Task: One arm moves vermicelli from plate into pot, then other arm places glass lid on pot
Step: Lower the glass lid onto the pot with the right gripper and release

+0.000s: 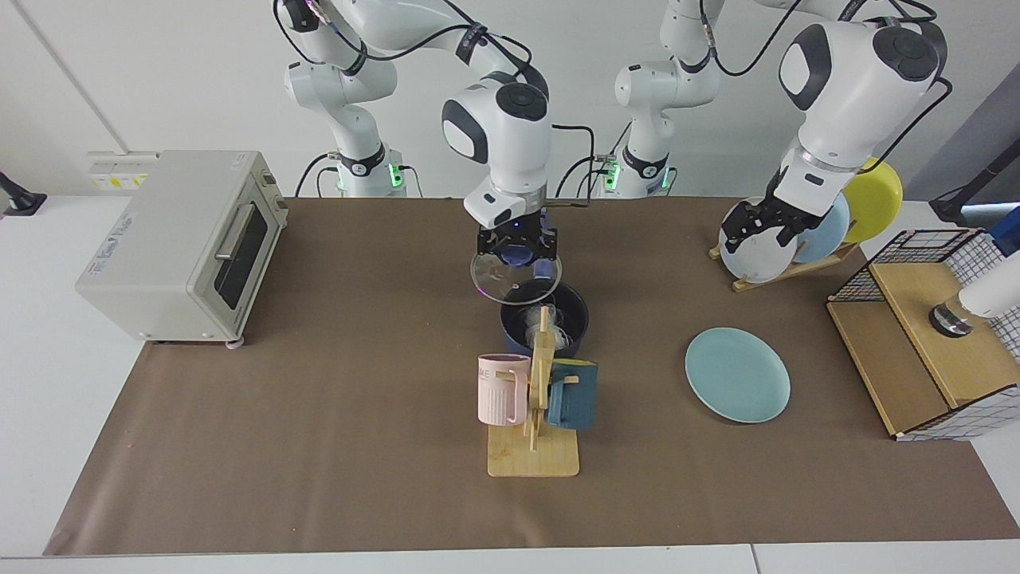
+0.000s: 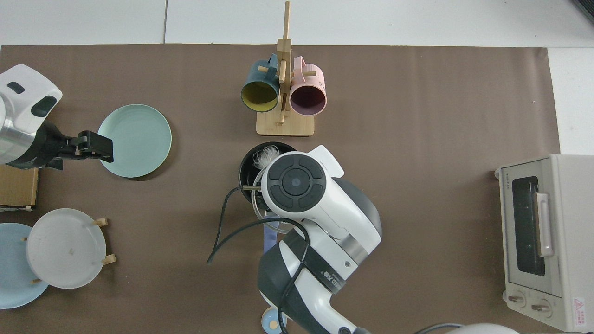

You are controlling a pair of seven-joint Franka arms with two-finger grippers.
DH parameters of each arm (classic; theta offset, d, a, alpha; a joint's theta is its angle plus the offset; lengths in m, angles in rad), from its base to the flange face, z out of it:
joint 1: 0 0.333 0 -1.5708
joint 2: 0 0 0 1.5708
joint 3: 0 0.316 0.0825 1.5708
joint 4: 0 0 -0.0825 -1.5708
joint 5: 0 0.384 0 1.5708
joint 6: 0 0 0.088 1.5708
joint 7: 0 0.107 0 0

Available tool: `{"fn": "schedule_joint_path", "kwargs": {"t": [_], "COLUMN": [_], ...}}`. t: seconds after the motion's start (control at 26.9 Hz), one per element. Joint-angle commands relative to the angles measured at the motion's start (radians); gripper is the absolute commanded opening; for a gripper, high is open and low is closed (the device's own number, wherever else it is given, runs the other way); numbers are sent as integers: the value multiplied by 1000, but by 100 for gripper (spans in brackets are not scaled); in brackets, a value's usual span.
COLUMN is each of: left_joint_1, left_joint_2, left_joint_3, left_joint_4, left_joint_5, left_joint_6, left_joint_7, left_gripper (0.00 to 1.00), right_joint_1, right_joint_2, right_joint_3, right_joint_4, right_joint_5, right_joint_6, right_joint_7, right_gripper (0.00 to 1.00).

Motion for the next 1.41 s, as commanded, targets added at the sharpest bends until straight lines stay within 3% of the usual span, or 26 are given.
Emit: {"fn": "schedule_joint_path", "kwargs": {"t": [0.0,0.37,0.97,1.37], "left_joint_1": [-1,-7,-12,-10], "left_joint_2": [-30,-29,-32,-33], "left_joint_3": [22,36,27,29], "left_joint_4": [-34,-26,-23,-22], "left_joint_5": [1,0,1,1], "left_joint_6": [17,20,14,14], "left_joint_7": [95,107,105,105], "left_gripper": [100,100,100,100], "right_joint_1": [22,48,76,91], "right_joint_2": [178,296,339,344], "right_joint_3": [9,6,6,8], "right_joint_4": [229,354,369,368], "right_joint_5": [-51,-97,-105,-186], "right_joint_6": [-39,-99,-118,-118], "right_joint_7": [56,61,70,81], "right_gripper": [1,0,0,0]}}
